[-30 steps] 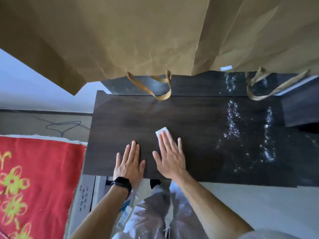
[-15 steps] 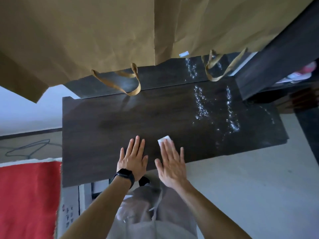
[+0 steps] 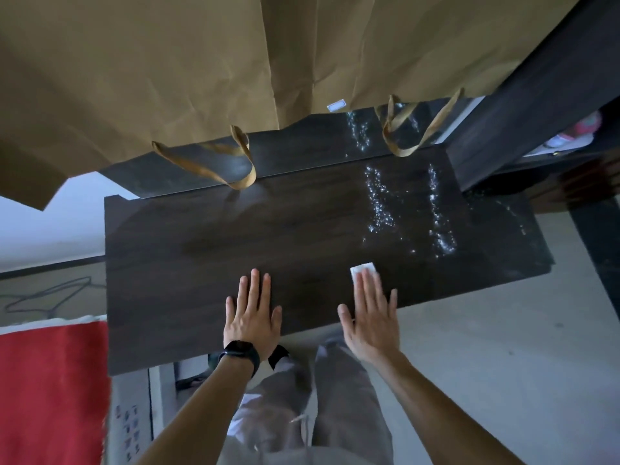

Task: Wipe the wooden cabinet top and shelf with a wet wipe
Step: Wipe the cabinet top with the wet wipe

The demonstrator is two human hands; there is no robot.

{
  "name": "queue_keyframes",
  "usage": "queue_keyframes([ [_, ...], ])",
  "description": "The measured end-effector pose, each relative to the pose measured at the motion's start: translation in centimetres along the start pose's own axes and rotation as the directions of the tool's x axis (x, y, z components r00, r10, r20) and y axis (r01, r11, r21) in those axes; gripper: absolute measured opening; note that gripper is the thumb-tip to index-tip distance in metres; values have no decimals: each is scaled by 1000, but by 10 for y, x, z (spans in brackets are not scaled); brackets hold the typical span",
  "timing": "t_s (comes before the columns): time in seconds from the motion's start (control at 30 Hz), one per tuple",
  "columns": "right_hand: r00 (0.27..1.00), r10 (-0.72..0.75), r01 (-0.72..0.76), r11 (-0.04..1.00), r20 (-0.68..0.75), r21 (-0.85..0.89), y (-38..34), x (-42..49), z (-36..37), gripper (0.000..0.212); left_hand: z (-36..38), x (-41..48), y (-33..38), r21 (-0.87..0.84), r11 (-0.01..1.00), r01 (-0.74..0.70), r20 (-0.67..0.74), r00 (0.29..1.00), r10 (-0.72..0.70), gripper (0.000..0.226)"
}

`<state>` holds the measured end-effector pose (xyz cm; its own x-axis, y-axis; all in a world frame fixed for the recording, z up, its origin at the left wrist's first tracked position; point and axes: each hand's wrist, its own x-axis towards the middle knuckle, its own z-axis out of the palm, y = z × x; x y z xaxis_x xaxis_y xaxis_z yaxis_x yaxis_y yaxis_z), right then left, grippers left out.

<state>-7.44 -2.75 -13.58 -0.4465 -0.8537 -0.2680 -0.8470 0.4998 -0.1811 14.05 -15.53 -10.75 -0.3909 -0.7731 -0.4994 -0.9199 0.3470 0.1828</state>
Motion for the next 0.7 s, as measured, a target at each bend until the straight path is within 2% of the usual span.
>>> queue_keyframes([
  [0.03,994,-112,112,993,20,-37,2,-4,-1,73,0,1,2,-2,1000,11,5,1000,-11,68],
  [0.07,987,-153,155,987,41,-48,17,1,-7,73,-1,2,3,-5,1000,22,10,1000,-22,68],
  [0.1,993,-106,109,992,44,-64,38,9,-14,74,-2,3,5,-4,1000,31,12,999,-31,68],
  [0.2,977,215,-215,976,-3,-36,89,27,-32,78,-5,3,12,-7,997,75,14,997,-75,69],
  [0.23,973,232,-232,972,-9,-28,89,28,-35,80,-7,3,15,-11,996,88,13,996,-88,69],
  [0.27,982,189,-189,982,-5,-20,78,28,-36,82,-9,3,19,-16,994,104,19,994,-103,70],
  [0.33,999,-24,24,1000,28,0,41,24,-29,82,-10,3,28,-22,989,143,29,989,-142,70],
  [0.43,942,-334,332,942,32,49,-12,43,-14,77,-10,6,38,-29,977,212,41,977,-210,70],
  [0.5,905,-424,423,906,35,17,-14,73,-20,72,-10,9,43,-13,969,246,34,969,-246,71],
  [0.57,942,-335,335,942,15,0,18,106,-34,71,-11,12,50,-15,962,274,33,961,-273,72],
  [0.63,989,-148,148,989,5,-15,67,128,-50,72,-14,15,59,-22,959,282,19,959,-281,72],
  [0.7,1000,-8,8,1000,9,-20,107,139,-62,74,-17,20,72,-41,960,276,1,961,-276,71],
])
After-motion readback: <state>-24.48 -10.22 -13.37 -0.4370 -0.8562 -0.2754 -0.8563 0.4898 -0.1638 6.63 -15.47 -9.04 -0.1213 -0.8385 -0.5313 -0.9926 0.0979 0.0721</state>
